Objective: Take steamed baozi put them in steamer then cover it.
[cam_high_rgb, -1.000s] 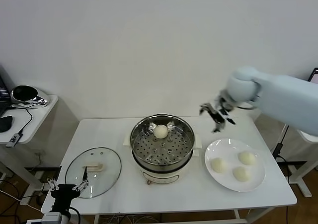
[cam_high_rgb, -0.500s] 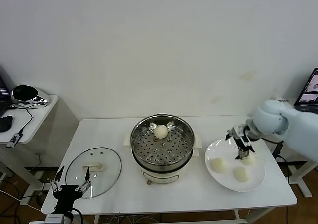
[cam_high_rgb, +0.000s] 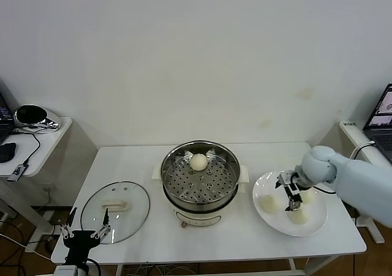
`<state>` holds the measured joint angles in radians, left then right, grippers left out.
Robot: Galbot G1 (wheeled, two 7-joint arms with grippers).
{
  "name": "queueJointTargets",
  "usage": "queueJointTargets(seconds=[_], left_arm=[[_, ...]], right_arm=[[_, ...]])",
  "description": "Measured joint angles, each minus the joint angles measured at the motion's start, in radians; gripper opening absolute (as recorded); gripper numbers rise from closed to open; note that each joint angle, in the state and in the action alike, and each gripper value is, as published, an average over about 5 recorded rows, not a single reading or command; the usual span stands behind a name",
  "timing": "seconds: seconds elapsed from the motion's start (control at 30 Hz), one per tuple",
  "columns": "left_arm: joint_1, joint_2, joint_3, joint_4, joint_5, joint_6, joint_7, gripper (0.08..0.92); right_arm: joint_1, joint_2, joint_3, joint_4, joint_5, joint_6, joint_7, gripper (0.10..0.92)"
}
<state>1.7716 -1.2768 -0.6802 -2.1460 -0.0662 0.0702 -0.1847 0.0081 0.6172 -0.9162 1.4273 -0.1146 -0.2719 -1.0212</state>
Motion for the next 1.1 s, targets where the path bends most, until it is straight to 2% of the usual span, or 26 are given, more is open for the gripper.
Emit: queueJointTargets(seconds=[0.27, 0.6, 0.83, 1.1], left_arm=[[-0.002, 0.000, -0.001, 0.003, 0.000, 0.000, 0.000, 0.823], [-0.006, -0.003, -0.001, 0.007, -0.001, -0.001, -0.001, 0.823], [-0.007, -0.001, -0.001, 0.005, -0.003, -0.001, -0.001, 0.823], [-0.019, 0.008, 0.007, 0.009, -0.011, 0.000, 0.000, 0.823]], right_arm=[[-0.052, 0.059, 0.032, -0.058, -0.021, -0.003, 0.010, 0.777], [-0.070, 0.085, 0.052, -0.088, -0.029, -0.004, 0.003, 0.588], [-0.012, 0.053, 0.034, -0.059, 0.011, -0.021, -0.020, 0.576], [0.231, -0.022, -0.072, 0.037, 0.142, -0.073, -0.048, 0.586]])
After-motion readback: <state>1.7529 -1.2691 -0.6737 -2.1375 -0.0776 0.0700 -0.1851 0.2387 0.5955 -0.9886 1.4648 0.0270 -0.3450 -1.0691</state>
